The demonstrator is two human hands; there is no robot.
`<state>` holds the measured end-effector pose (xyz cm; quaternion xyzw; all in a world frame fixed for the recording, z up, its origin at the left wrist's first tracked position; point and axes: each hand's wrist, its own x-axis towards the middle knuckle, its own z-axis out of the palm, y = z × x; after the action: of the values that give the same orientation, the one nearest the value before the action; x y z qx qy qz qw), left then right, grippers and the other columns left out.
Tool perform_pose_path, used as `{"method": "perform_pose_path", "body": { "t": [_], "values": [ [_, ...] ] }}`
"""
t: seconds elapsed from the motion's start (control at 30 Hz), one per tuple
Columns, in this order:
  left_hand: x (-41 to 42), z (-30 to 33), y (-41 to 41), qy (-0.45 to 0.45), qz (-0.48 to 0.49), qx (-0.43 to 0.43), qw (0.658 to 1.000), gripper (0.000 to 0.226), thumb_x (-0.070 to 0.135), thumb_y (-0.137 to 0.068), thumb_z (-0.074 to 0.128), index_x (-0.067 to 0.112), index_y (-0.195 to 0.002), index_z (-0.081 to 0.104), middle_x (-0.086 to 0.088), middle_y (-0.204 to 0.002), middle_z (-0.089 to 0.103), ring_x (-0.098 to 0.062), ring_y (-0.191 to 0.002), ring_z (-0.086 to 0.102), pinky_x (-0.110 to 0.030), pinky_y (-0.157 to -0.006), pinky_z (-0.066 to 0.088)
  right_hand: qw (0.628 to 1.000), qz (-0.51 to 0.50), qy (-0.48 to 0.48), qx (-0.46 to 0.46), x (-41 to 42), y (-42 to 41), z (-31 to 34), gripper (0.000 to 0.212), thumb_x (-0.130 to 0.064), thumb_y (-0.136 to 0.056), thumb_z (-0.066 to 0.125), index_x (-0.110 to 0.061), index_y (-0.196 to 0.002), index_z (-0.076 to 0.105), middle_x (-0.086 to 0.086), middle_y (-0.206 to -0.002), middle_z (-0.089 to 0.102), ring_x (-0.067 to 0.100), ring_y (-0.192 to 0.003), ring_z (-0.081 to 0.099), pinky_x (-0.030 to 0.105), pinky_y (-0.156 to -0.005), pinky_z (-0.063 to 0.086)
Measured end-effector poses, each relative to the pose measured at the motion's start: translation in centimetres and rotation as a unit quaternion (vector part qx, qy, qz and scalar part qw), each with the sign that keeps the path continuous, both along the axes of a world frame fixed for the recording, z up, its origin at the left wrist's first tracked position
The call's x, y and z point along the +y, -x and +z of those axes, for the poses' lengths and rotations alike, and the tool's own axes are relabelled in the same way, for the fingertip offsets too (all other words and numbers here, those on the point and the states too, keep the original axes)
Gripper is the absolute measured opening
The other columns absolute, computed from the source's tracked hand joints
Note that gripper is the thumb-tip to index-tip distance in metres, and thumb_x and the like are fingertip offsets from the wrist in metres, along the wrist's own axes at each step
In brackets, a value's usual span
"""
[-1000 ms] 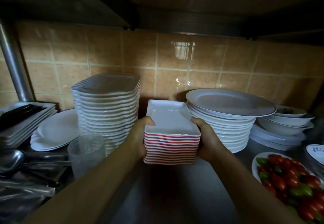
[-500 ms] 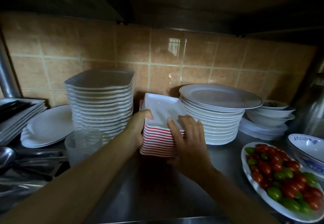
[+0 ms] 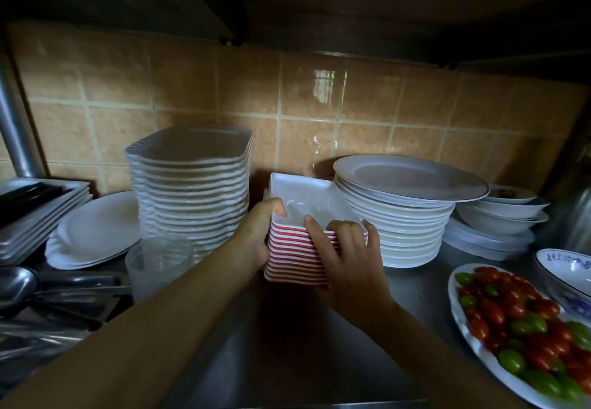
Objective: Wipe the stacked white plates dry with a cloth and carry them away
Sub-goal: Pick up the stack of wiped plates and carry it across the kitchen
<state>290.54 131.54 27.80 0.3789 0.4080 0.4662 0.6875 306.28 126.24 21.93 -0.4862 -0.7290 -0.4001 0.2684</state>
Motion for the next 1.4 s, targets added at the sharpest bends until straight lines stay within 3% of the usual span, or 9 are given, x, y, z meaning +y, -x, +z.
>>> {"method": "perform_pose_path", "body": {
  "t": [0.23, 0.37, 0.67, 0.83, 0.97, 1.17, 1.27, 1.33, 1.4],
  "values": [
    [0.9, 0.5, 0.2, 0.012, -0.013, -0.005, 1.0, 0.029, 0.012, -0.077, 0.044, 0.006, -0.095, 0.066, -0.014, -0.07, 0.069, -0.027, -0.058, 0.066, -0.034, -0.061, 0.055, 1.0, 0.015, 0.015, -0.017, 0.5, -0.2, 1.6, 0.105, -0.051, -0.052, 0.082, -0.015, -0.138, 0.035, 0.015, -0.109, 0.061, 0.029, -0.101, 0.059, 0.055, -0.09, 0.046],
    [1.7, 0.9, 0.0, 0.007, -0.005, -0.008, 1.0, 0.036, 0.012, -0.078, 0.044, 0.004, -0.106, 0.064, -0.018, -0.085, 0.066, -0.032, -0.074, 0.062, -0.041, -0.073, 0.052, 1.0, 0.017, 0.019, -0.018, 1.3, -0.2, 2.3, 0.103, -0.052, -0.053, 0.081, -0.015, -0.138, 0.035, 0.015, -0.109, 0.061, 0.029, -0.099, 0.06, 0.054, -0.089, 0.047],
    [2.6, 0.6, 0.0, 0.026, 0.005, -0.001, 1.0, 0.031, 0.014, -0.083, 0.042, 0.002, -0.103, 0.063, -0.015, -0.07, 0.067, -0.03, -0.069, 0.061, -0.036, -0.067, 0.05, 0.999, 0.027, 0.017, -0.022, 2.7, -0.4, 1.7, 0.099, -0.055, -0.056, 0.078, -0.015, -0.137, 0.038, 0.016, -0.112, 0.061, 0.029, -0.103, 0.055, 0.054, -0.091, 0.045],
    [2.5, 0.8, 0.2, 0.033, 0.003, 0.037, 0.999, 0.036, 0.02, -0.083, 0.048, 0.005, -0.112, 0.064, -0.018, -0.087, 0.066, -0.033, -0.083, 0.061, -0.046, -0.086, 0.049, 0.999, 0.022, 0.031, -0.024, 2.7, -0.3, 2.0, 0.102, -0.05, -0.052, 0.081, -0.014, -0.138, 0.038, 0.017, -0.111, 0.06, 0.031, -0.103, 0.058, 0.055, -0.091, 0.046],
    [2.0, 1.3, 0.5, 0.041, 0.0, 0.063, 0.997, 0.031, 0.033, -0.085, 0.058, 0.009, -0.103, 0.068, -0.013, -0.074, 0.072, -0.029, -0.068, 0.067, -0.039, -0.065, 0.052, 0.998, 0.009, 0.054, -0.02, 2.5, -0.2, 2.3, 0.108, -0.052, -0.049, 0.083, -0.014, -0.138, 0.035, 0.018, -0.112, 0.06, 0.032, -0.102, 0.06, 0.055, -0.089, 0.047],
    [-0.5, 0.0, 1.3, -0.081, 0.032, 0.1, 0.991, 0.055, 0.058, -0.085, 0.053, 0.02, -0.124, 0.057, -0.006, -0.107, 0.07, -0.02, -0.088, 0.068, -0.039, -0.07, 0.055, 0.997, 0.01, 0.077, -0.006, 2.5, -0.2, 2.3, 0.104, -0.054, -0.054, 0.08, -0.014, -0.139, 0.035, 0.017, -0.115, 0.059, 0.032, -0.105, 0.058, 0.053, -0.091, 0.045],
    [-2.0, -2.3, 2.8, -0.358, 0.038, 0.283, 0.889, 0.109, 0.055, -0.058, 0.076, 0.029, -0.148, 0.021, -0.002, -0.147, 0.038, -0.018, -0.131, 0.043, -0.046, -0.105, 0.04, 0.997, 0.014, 0.069, -0.006, 2.5, -0.1, 2.1, 0.102, -0.054, -0.056, 0.08, -0.011, -0.138, 0.037, 0.017, -0.114, 0.058, 0.033, -0.104, 0.057, 0.053, -0.091, 0.045],
    [-2.5, -3.1, 3.3, -0.477, 0.079, 0.543, 0.687, 0.126, 0.061, -0.048, 0.077, 0.033, -0.148, 0.005, -0.003, -0.157, 0.015, -0.022, -0.143, 0.018, -0.052, -0.111, 0.028, 0.998, 0.012, 0.068, -0.005, 2.4, -0.2, 2.1, 0.105, -0.057, -0.054, 0.08, -0.01, -0.137, 0.036, 0.018, -0.114, 0.059, 0.033, -0.104, 0.058, 0.053, -0.091, 0.045],
    [-2.8, -3.4, 3.1, -0.527, 0.127, 0.659, 0.521, 0.129, 0.065, -0.041, 0.075, 0.026, -0.149, 0.016, -0.007, -0.156, 0.02, -0.029, -0.141, 0.022, -0.059, -0.103, 0.029, 0.997, 0.012, 0.072, -0.006, 2.4, -0.2, 2.2, 0.108, -0.061, -0.052, 0.08, -0.009, -0.136, 0.036, 0.019, -0.115, 0.059, 0.034, -0.104, 0.058, 0.054, -0.092, 0.045]
  ]
}}
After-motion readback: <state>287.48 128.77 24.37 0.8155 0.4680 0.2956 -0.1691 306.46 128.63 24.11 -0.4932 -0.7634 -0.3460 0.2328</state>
